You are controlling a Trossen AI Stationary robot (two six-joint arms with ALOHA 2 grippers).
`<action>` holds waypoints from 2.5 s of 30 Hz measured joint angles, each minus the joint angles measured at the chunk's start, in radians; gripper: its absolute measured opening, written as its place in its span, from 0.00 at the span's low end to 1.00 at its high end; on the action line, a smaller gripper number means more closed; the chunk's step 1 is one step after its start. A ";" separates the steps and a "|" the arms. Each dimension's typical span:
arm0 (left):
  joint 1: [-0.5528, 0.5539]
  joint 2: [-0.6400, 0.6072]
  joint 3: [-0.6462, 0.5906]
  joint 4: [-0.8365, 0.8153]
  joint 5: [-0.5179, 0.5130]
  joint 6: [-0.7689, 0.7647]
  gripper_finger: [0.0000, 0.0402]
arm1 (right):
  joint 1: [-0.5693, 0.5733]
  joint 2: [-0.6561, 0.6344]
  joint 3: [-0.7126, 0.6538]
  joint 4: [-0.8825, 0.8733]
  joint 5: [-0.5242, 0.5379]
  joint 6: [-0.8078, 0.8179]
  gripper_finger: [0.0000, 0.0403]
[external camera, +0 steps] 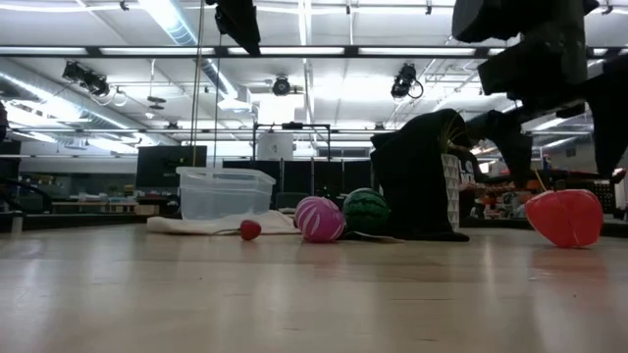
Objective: Pick and placing Produce into tupperware
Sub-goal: Put the red apple into the transparent bin
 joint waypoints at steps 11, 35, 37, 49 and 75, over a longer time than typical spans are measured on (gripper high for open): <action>0.000 0.000 0.000 -0.006 0.000 0.000 0.49 | 0.001 0.104 0.001 0.041 0.028 -0.310 0.95; 0.000 0.000 0.000 -0.008 0.000 0.001 0.48 | 0.001 0.162 -0.018 0.100 -0.018 -0.356 0.87; 0.000 0.000 0.000 -0.009 0.000 0.001 0.48 | 0.001 0.162 -0.018 0.100 -0.018 -0.356 0.84; 0.000 0.000 0.000 -0.008 0.000 0.001 0.48 | 0.001 0.160 -0.017 0.098 0.020 -0.355 0.70; 0.001 0.000 0.000 -0.014 0.000 0.003 0.47 | 0.000 0.099 0.442 -0.308 0.126 -0.301 0.71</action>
